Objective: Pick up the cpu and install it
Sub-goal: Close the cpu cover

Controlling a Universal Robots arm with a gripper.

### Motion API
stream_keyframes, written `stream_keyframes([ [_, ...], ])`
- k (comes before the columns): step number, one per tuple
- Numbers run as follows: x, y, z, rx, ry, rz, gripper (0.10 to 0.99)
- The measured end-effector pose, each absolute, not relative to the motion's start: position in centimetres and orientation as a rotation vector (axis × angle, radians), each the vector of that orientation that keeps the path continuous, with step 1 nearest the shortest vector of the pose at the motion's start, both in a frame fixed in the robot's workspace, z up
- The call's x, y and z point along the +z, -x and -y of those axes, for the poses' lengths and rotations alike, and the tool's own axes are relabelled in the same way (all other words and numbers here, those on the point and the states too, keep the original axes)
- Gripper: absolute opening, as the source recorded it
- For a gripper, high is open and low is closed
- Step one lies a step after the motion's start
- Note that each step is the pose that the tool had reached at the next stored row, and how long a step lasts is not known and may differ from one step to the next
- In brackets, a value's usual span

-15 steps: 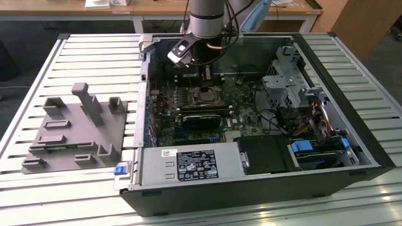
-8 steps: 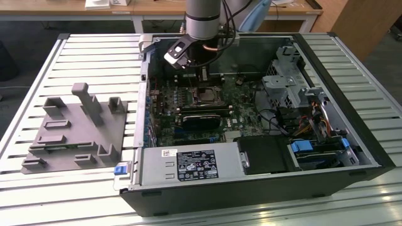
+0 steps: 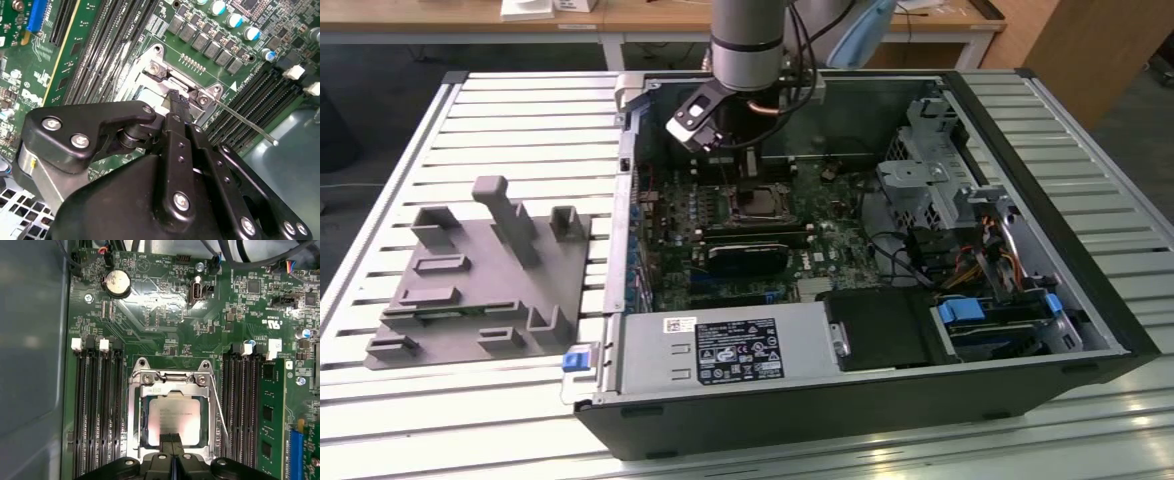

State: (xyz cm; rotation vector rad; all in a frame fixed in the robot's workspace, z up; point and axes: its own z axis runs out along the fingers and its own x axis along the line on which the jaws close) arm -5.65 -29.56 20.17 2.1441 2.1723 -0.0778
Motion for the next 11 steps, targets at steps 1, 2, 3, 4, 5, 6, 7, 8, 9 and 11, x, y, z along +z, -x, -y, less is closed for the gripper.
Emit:
stream_keyframes([
  [1, 20.05, 5.65, 29.56, -0.078, -2.144, -2.172, 0.106],
  [2, 19.96, 5.65, 29.56, -0.078, -2.144, -2.172, 0.106],
  [3, 19.90, 5.65, 29.56, -0.079, -2.144, -2.172, 0.106],
  [4, 19.85, 5.66, 29.57, -0.080, -2.144, -2.172, 0.106],
  [5, 19.81, 5.63, 29.57, -0.080, -2.144, -2.172, 0.106],
  [6, 19.79, 5.56, 29.55, -0.080, -2.144, -2.172, 0.106],
  [7, 19.76, 5.48, 29.54, -0.080, -2.144, -2.172, 0.106],
  [8, 19.72, 5.37, 29.52, -0.079, -2.144, -2.172, 0.106],
  [9, 19.70, 5.24, 29.49, -0.079, -2.144, -2.172, 0.106],
  [11, 19.73, 5.09, 29.48, -0.080, -2.144, -2.172, 0.106],
])
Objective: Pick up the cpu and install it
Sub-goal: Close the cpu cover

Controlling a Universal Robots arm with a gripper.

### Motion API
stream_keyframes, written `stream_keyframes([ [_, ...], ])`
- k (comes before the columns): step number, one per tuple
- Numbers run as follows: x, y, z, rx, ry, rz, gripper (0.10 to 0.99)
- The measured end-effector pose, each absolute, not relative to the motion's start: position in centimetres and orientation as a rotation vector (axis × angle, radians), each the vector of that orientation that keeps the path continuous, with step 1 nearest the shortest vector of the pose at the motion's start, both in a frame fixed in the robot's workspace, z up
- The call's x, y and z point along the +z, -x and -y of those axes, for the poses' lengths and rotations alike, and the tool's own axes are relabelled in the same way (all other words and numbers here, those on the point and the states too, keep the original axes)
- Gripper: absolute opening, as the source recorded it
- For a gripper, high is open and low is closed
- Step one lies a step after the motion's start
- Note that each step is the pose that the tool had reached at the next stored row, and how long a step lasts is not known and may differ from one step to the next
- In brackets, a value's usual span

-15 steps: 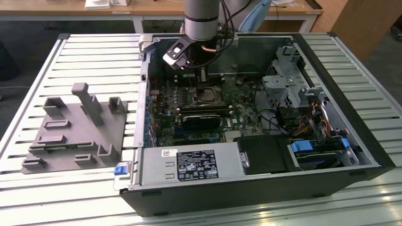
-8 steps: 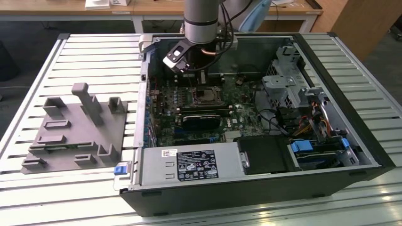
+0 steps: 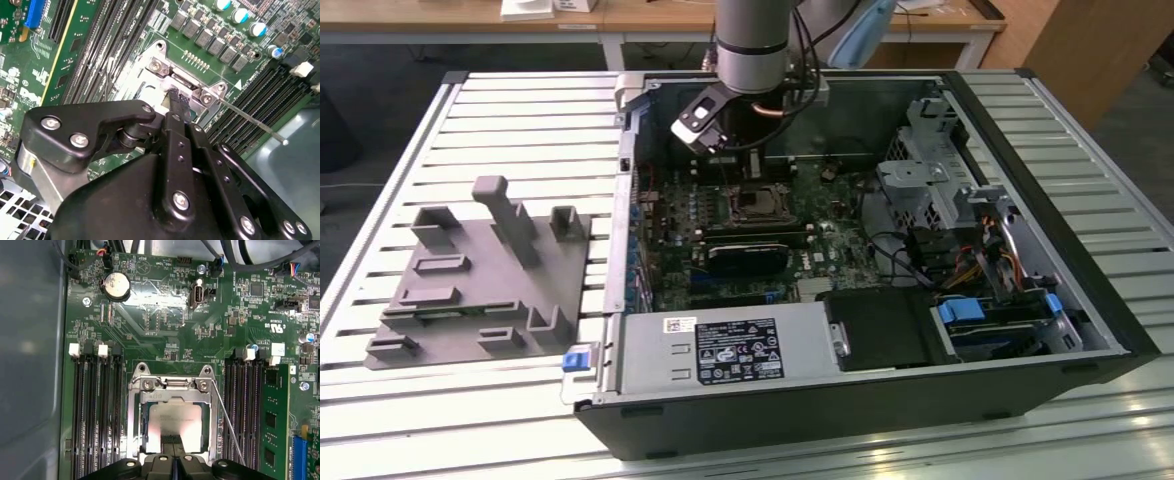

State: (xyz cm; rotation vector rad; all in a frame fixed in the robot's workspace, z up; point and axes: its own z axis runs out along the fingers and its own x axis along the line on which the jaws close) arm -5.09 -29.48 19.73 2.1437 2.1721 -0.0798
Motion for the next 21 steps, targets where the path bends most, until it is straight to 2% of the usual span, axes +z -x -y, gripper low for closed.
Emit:
stream_keyframes([
  [7, 20.9, 5.0, 29.4, -0.078, -2.144, -2.172, 0.106],
  [21, 20.8, 3.7, 29.4, -0.082, -2.145, -2.174, 0.106],
])
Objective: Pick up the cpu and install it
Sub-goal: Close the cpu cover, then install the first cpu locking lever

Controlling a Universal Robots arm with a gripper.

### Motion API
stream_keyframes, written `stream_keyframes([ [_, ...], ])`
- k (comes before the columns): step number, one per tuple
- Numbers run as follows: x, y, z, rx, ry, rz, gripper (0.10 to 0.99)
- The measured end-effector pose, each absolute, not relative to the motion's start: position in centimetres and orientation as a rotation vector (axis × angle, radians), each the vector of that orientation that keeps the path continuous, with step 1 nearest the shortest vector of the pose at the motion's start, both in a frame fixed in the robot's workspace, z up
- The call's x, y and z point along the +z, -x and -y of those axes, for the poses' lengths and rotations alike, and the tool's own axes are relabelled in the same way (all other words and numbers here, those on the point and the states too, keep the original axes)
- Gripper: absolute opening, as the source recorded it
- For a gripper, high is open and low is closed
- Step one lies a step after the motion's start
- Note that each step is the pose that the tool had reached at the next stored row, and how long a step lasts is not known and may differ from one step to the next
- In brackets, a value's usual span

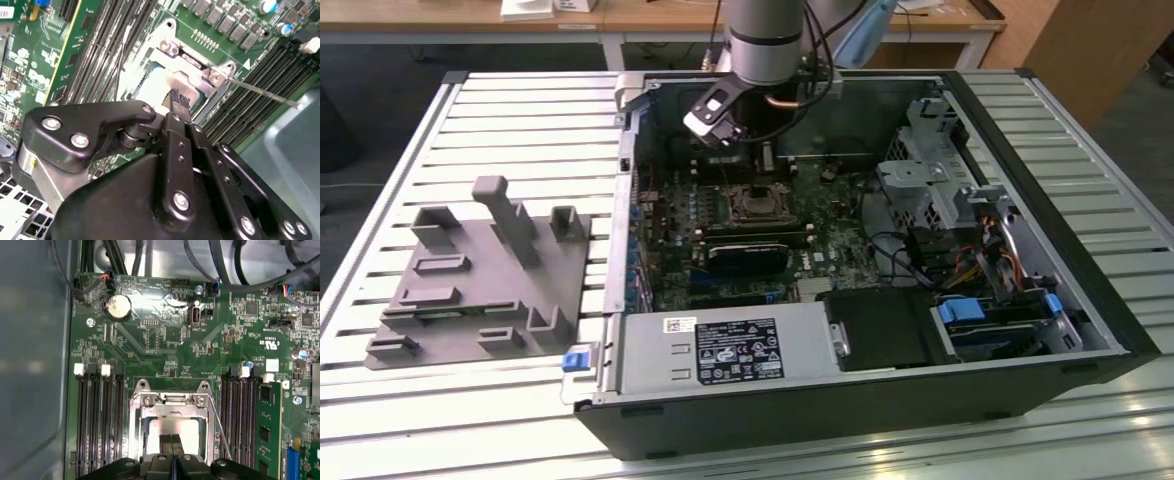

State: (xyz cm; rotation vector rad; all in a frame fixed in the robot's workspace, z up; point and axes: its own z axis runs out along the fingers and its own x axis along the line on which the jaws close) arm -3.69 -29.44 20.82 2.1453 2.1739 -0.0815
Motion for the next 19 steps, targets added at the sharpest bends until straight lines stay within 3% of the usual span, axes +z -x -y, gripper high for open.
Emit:
stream_keyframes([
  [19, 21.24, 3.45, 29.44, -0.081, -2.146, -2.174, 0.106],
])
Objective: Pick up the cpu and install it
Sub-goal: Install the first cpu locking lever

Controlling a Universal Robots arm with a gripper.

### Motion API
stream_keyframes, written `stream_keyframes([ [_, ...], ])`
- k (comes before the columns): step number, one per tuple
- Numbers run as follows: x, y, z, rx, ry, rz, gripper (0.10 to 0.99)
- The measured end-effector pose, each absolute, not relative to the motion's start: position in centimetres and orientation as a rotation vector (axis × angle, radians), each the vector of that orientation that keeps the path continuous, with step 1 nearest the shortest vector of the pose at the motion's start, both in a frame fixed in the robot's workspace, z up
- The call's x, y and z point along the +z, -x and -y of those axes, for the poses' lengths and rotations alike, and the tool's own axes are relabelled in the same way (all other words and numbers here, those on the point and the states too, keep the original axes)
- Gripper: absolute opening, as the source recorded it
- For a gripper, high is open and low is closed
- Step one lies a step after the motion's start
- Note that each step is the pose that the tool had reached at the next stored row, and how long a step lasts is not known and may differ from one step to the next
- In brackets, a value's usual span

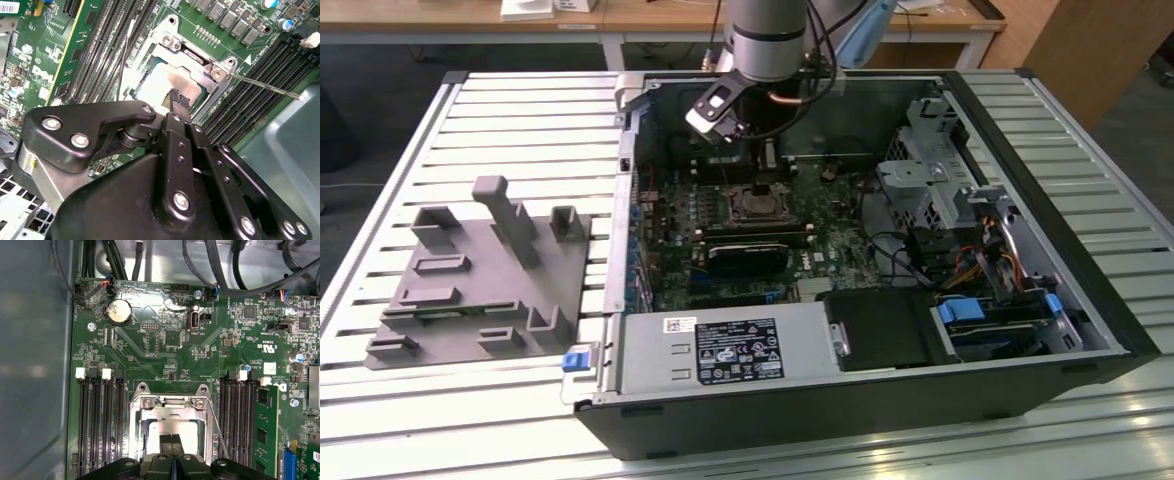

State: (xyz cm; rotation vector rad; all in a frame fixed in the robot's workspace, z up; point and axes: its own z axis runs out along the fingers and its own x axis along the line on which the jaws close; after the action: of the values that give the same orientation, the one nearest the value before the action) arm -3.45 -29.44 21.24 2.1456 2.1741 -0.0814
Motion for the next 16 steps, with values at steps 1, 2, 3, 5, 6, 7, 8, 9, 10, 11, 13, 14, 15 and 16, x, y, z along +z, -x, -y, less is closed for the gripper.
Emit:
stream_keyframes([
  [1, 21.27, 3.45, 29.44, -0.082, -2.146, -2.174, 0.106],
  [2, 21.31, 3.46, 29.44, -0.082, -2.146, -2.174, 0.106],
  [3, 21.34, 3.45, 29.44, -0.082, -2.146, -2.174, 0.106],
  [5, 21.38, 3.45, 29.44, -0.082, -2.146, -2.174, 0.106],
  [6, 21.39, 3.45, 29.44, -0.081, -2.146, -2.174, 0.106],
  [7, 21.40, 3.45, 29.44, -0.082, -2.146, -2.174, 0.106],
  [8, 21.42, 3.45, 29.44, -0.082, -2.146, -2.174, 0.106],
  [9, 21.44, 3.45, 29.44, -0.082, -2.146, -2.174, 0.106],
  [10, 21.48, 3.46, 29.44, -0.082, -2.145, -2.174, 0.106],
  [11, 21.51, 3.46, 29.44, -0.082, -2.145, -2.174, 0.106],
  [13, 21.59, 3.45, 29.44, -0.082, -2.146, -2.174, 0.106],
  [14, 21.63, 3.45, 29.44, -0.082, -2.146, -2.174, 0.106],
  [15, 21.66, 3.45, 29.44, -0.082, -2.146, -2.174, 0.106],
  [16, 21.69, 3.45, 29.44, -0.082, -2.146, -2.174, 0.106],
])
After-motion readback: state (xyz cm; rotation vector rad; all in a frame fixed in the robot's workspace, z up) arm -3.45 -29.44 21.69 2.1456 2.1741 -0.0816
